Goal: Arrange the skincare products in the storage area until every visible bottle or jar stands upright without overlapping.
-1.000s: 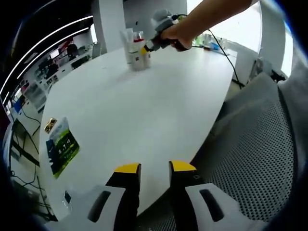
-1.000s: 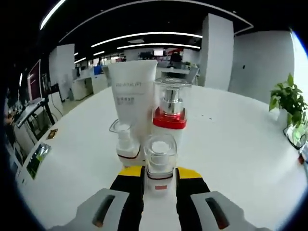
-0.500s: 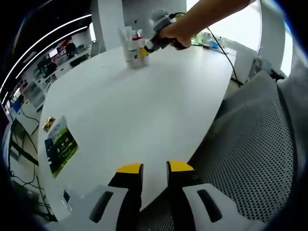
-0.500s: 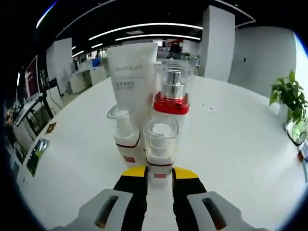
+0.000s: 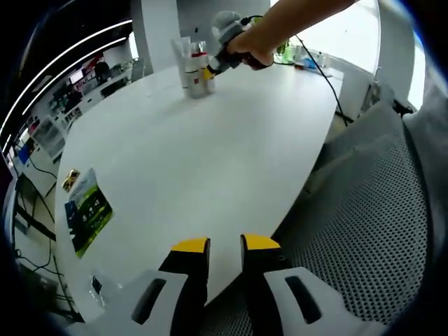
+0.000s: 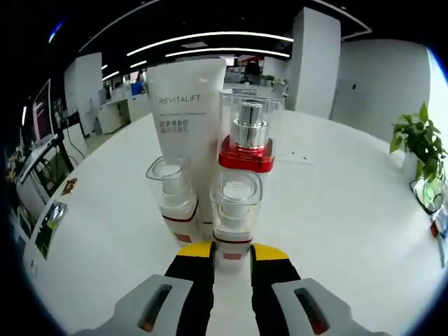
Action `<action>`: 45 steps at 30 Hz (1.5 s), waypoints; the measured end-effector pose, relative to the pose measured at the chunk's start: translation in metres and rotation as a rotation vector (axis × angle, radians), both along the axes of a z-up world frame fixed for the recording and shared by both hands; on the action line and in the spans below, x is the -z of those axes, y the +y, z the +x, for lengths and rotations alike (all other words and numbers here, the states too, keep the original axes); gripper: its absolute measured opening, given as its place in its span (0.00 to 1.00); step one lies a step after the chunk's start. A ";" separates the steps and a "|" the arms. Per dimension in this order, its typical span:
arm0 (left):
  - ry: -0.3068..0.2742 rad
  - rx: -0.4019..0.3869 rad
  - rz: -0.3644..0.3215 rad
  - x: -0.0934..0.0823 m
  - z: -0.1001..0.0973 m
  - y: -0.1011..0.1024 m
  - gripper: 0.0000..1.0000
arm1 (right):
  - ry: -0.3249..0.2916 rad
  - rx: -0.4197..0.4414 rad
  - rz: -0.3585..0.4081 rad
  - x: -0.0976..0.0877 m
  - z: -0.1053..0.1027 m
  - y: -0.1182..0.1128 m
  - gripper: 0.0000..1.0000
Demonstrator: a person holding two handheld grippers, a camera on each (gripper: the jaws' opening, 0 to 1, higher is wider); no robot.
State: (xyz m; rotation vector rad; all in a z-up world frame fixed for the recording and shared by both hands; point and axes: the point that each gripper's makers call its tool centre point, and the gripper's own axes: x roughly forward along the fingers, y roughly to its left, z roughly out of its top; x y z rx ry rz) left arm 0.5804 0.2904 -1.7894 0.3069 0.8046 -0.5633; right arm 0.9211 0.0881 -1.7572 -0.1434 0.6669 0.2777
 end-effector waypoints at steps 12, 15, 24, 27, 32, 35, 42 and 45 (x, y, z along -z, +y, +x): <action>0.004 -0.004 -0.004 0.001 0.001 0.000 0.16 | 0.015 0.041 0.108 -0.005 -0.036 -0.008 0.29; -0.017 0.001 -0.005 -0.002 0.003 0.000 0.16 | 0.029 0.041 0.202 -0.010 -0.062 0.000 0.38; -0.027 0.021 -0.020 -0.005 0.004 -0.004 0.20 | 0.015 -0.019 0.484 -0.039 -0.156 0.019 0.61; -0.021 0.034 -0.022 -0.005 0.003 -0.006 0.20 | 0.031 -0.105 0.462 -0.038 -0.189 0.026 0.67; -0.052 0.081 -0.032 -0.009 0.005 -0.013 0.23 | 0.000 -0.189 0.451 -0.047 -0.222 0.033 0.79; -0.044 0.075 -0.052 -0.011 0.006 -0.012 0.28 | -0.033 -0.247 0.436 -0.051 -0.236 0.038 0.84; -0.033 0.056 -0.282 -0.038 0.011 -0.020 0.06 | -0.035 -0.255 0.464 -0.054 -0.257 0.041 0.86; -0.060 0.038 -0.335 -0.043 0.021 -0.011 0.00 | -0.039 -0.300 0.425 -0.053 -0.260 0.049 0.88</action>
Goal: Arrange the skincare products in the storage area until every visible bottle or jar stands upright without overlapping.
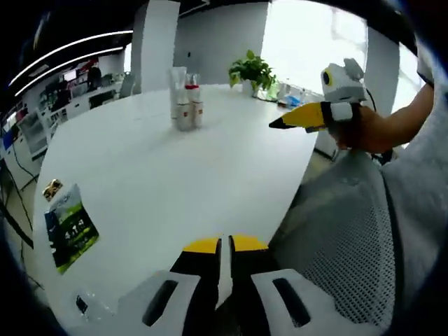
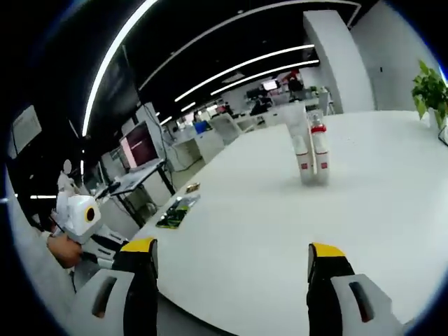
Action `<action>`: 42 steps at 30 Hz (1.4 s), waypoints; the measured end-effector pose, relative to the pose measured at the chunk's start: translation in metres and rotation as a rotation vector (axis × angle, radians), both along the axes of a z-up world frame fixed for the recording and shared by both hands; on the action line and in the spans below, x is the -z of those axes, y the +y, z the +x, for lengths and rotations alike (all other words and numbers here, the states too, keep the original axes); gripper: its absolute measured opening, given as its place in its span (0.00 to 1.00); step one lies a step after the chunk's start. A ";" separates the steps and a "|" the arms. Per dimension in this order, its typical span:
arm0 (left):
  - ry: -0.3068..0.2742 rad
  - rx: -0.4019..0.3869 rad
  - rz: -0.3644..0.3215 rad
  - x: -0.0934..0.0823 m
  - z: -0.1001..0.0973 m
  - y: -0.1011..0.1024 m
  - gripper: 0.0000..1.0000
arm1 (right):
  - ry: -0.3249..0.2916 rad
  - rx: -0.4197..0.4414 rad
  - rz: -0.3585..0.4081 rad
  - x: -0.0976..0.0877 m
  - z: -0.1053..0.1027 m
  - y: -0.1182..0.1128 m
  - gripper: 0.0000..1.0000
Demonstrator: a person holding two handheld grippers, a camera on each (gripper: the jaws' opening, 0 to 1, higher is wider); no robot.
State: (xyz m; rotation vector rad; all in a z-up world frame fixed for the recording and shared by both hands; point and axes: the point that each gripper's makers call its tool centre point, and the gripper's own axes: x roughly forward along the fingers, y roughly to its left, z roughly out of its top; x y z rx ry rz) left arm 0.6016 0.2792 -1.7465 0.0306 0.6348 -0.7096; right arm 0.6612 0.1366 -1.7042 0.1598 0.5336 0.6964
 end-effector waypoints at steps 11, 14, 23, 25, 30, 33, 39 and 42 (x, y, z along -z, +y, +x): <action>0.044 -0.233 -0.379 -0.032 0.041 0.022 0.00 | -0.050 -0.064 -0.045 -0.006 -0.005 0.022 0.78; 0.053 -0.205 -0.328 -0.033 0.047 0.029 0.00 | -0.077 -0.090 -0.097 -0.001 -0.008 0.024 0.74; 0.145 -0.322 -0.272 -0.015 0.066 0.059 0.14 | -0.169 -0.156 -0.244 0.013 -0.013 0.031 0.70; 0.208 -0.421 -0.246 -0.002 0.074 0.076 0.36 | -0.185 -0.166 -0.263 0.015 -0.014 0.033 0.73; 0.174 -0.507 -0.124 0.007 0.094 0.110 0.64 | -0.205 -0.223 -0.323 0.022 -0.020 0.038 0.73; 0.145 -0.526 -0.025 0.009 0.107 0.131 0.66 | -0.211 -0.221 -0.328 0.022 -0.019 0.037 0.72; 0.164 -0.607 0.098 0.021 0.132 0.169 0.96 | -0.221 -0.189 -0.342 0.020 -0.014 0.032 0.69; 0.170 -0.657 0.110 0.025 0.147 0.185 0.98 | -0.217 -0.196 -0.353 0.023 -0.014 0.032 0.69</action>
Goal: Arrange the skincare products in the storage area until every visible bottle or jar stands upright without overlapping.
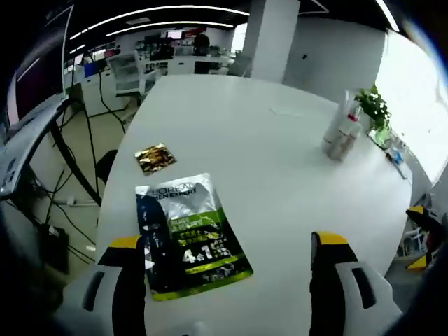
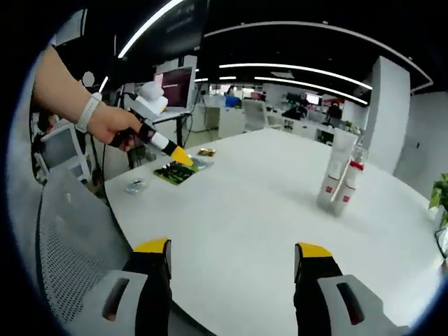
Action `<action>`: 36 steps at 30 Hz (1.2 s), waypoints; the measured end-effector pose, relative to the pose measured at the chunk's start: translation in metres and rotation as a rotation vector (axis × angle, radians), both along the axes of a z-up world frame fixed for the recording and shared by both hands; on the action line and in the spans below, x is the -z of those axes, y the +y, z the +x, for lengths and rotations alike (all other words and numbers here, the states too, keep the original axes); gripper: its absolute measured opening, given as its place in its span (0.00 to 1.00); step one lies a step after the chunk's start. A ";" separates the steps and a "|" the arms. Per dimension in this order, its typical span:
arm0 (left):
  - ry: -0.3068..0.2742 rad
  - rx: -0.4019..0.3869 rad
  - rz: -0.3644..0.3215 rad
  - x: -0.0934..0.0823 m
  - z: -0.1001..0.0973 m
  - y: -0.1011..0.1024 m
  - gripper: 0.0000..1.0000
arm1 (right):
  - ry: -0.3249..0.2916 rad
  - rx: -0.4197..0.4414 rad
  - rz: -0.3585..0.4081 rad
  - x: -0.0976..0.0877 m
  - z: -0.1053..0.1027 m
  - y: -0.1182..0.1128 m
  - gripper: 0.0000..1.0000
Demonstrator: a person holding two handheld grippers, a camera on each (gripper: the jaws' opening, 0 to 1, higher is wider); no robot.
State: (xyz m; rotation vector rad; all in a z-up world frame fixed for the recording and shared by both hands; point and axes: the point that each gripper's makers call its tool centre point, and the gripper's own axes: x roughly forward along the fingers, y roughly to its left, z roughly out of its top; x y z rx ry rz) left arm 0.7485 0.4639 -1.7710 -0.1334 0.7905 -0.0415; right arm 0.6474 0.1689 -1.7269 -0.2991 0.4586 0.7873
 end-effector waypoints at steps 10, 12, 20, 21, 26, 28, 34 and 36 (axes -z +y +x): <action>0.155 -0.031 0.081 0.039 0.012 0.025 0.99 | 0.016 0.005 -0.016 0.004 0.001 -0.001 0.66; 0.154 -0.036 0.066 0.043 0.017 0.023 0.98 | 0.016 0.003 -0.021 0.005 0.001 -0.002 0.63; 0.199 0.001 0.146 0.056 0.014 0.030 0.92 | 0.015 0.009 -0.027 0.005 0.001 -0.004 0.61; 0.194 -0.003 0.133 0.056 0.015 0.027 0.92 | 0.014 0.009 -0.029 0.005 0.001 -0.004 0.61; 0.185 -0.006 0.131 0.051 0.009 0.030 0.77 | 0.011 0.008 -0.036 0.005 0.001 -0.005 0.59; 0.184 -0.009 0.129 0.052 0.007 0.029 0.76 | 0.007 0.010 -0.043 0.005 0.001 -0.005 0.59; 0.186 0.001 0.130 0.050 0.004 0.025 0.63 | 0.004 0.013 -0.052 0.005 0.002 -0.007 0.57; 0.178 0.010 0.134 0.050 0.003 0.025 0.57 | 0.003 0.013 -0.059 0.006 0.002 -0.008 0.57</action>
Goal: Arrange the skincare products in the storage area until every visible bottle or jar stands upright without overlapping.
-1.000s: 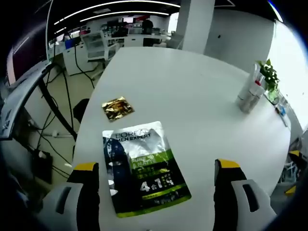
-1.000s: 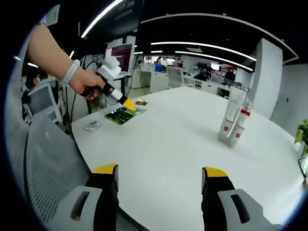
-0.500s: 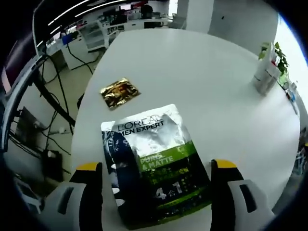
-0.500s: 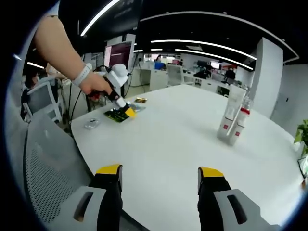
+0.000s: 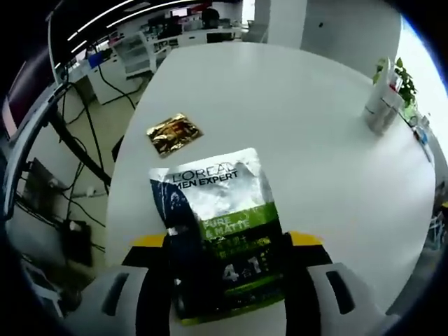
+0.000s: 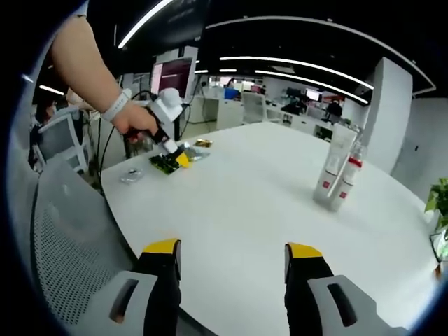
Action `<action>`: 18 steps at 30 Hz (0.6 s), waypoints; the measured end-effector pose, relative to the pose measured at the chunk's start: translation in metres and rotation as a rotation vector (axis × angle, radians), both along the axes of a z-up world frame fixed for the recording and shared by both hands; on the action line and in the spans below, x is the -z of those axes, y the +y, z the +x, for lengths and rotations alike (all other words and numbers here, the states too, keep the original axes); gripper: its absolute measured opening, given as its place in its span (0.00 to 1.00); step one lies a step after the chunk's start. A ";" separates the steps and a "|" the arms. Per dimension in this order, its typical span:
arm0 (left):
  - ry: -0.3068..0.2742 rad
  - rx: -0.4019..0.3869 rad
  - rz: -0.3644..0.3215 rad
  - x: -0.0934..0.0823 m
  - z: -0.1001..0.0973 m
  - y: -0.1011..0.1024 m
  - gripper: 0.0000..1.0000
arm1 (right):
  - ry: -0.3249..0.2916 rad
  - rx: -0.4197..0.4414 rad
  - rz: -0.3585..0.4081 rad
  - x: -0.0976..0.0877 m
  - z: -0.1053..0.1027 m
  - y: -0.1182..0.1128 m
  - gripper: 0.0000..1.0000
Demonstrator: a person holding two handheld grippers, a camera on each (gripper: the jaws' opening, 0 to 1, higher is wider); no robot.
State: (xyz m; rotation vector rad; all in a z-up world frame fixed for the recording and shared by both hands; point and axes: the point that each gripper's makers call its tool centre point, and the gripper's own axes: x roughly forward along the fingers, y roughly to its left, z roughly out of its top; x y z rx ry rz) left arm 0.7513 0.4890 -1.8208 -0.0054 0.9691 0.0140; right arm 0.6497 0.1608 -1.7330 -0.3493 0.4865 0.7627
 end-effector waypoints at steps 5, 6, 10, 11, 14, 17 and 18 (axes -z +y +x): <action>0.002 0.004 0.001 -0.001 -0.002 -0.002 0.53 | 0.001 -0.002 -0.007 0.001 0.000 0.000 0.55; -0.001 0.014 0.002 -0.002 -0.003 -0.004 0.51 | -0.001 -0.002 -0.010 0.001 0.000 0.000 0.54; -0.008 0.077 0.005 -0.003 -0.003 -0.017 0.33 | 0.002 -0.003 -0.018 0.003 0.000 0.000 0.54; -0.008 0.069 0.005 -0.003 -0.003 -0.017 0.31 | 0.003 -0.003 -0.019 0.003 0.000 0.000 0.54; -0.006 0.085 -0.002 -0.003 -0.005 -0.019 0.26 | 0.005 -0.005 -0.028 0.004 0.000 -0.001 0.53; 0.002 0.103 -0.009 -0.003 -0.006 -0.023 0.14 | 0.007 -0.007 -0.033 0.006 0.000 -0.001 0.53; 0.000 0.116 -0.005 -0.005 -0.006 -0.025 0.13 | 0.009 -0.007 -0.033 0.006 -0.001 -0.001 0.53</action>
